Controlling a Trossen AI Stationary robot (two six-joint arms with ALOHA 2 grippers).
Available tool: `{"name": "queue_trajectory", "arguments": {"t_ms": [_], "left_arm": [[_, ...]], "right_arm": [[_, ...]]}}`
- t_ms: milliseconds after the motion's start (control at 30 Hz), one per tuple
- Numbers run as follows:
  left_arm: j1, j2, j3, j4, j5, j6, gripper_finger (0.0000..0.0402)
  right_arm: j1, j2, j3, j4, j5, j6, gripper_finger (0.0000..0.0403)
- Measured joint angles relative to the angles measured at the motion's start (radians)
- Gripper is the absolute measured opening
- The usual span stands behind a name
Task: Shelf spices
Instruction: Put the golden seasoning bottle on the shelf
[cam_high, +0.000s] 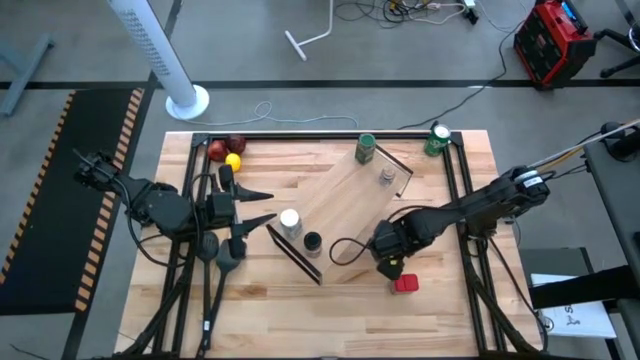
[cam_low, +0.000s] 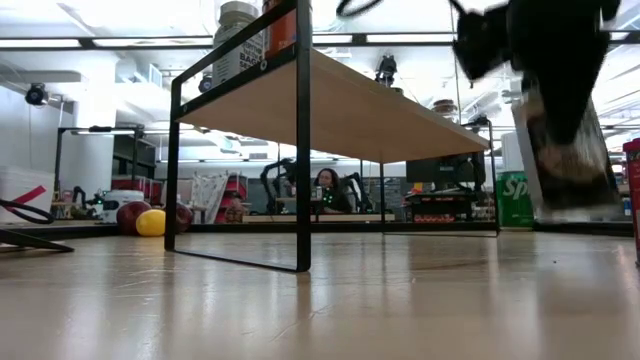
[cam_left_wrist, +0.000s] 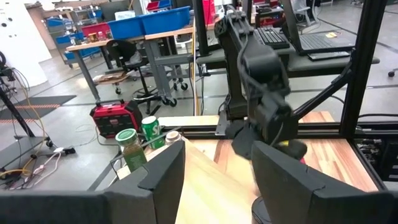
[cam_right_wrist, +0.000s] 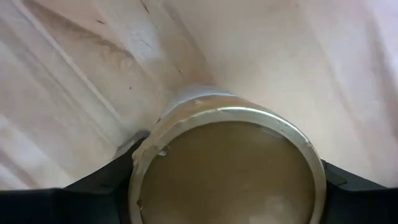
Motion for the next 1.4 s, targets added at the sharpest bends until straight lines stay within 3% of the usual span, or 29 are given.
{"name": "queue_trajectory", "arguments": {"t_ms": [300, 667, 967, 1200, 1400], "left_arm": [[0.000, 0.002, 0.000, -0.007, 0.019, -0.039, 0.0182], [-0.002, 0.002, 0.000, -0.034, 0.020, -0.063, 0.0169], [-0.002, 0.002, 0.000, -0.038, 0.035, -0.050, 0.0165], [-0.002, 0.002, 0.000, -0.044, 0.040, -0.049, 0.0165], [-0.002, 0.002, 0.000, -0.046, 0.040, -0.051, 0.0164]], "right_arm": [[0.015, 0.001, 0.360, -0.218, 0.042, -0.153, 0.0257], [-0.185, 0.041, 0.636, -0.286, 0.053, -0.415, 0.0257], [-0.343, 0.197, 0.825, -0.334, 0.049, -0.656, 0.0257], [-0.370, 0.364, 1.017, -0.444, 0.053, -0.930, 0.0257], [-0.382, 0.465, 1.140, -0.469, 0.050, -1.052, 0.0262]]}}
